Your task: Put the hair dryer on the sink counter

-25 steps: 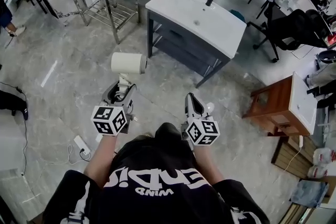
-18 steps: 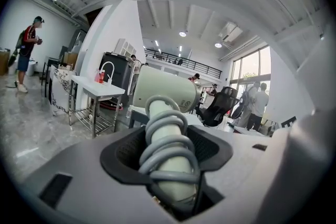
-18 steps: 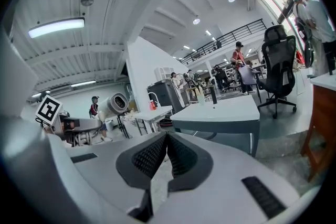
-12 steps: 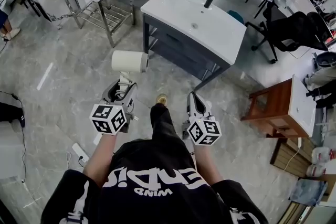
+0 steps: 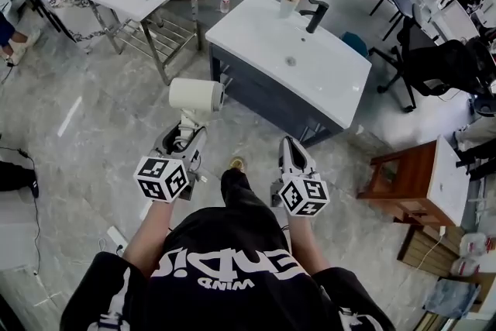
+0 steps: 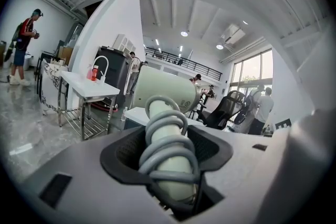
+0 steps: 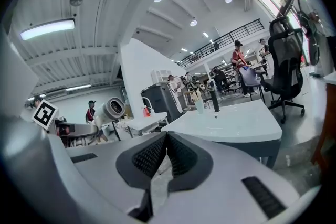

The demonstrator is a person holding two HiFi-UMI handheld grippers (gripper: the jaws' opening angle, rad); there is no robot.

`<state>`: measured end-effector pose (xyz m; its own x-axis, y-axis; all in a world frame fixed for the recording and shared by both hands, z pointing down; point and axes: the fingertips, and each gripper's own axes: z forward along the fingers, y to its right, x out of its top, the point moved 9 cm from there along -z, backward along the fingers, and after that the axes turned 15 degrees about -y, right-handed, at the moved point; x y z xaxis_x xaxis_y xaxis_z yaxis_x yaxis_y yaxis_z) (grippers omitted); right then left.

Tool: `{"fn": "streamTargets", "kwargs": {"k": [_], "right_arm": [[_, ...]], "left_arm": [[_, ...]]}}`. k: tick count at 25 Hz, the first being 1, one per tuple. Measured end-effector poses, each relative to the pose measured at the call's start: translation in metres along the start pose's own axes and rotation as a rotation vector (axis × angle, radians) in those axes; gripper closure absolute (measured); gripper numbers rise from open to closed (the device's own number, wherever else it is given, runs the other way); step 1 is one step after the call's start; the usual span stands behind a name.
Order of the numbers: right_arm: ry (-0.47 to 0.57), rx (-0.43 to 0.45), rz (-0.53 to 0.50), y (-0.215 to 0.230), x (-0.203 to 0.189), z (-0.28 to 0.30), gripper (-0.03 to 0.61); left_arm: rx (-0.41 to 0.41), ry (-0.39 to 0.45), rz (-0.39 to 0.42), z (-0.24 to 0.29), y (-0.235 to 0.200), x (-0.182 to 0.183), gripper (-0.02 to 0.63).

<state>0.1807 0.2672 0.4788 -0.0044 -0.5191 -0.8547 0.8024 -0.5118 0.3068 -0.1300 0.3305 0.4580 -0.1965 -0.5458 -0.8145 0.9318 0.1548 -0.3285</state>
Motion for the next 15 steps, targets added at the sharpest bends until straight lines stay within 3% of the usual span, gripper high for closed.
{"fn": "streamTargets", "kwargs": {"k": [15], "right_arm": [[-0.022, 0.051, -0.035, 0.059, 0.096, 0.121, 0.554]], "left_arm": [[-0.002, 0.006, -0.027, 0.117, -0.029, 0.099, 0.37]]}}
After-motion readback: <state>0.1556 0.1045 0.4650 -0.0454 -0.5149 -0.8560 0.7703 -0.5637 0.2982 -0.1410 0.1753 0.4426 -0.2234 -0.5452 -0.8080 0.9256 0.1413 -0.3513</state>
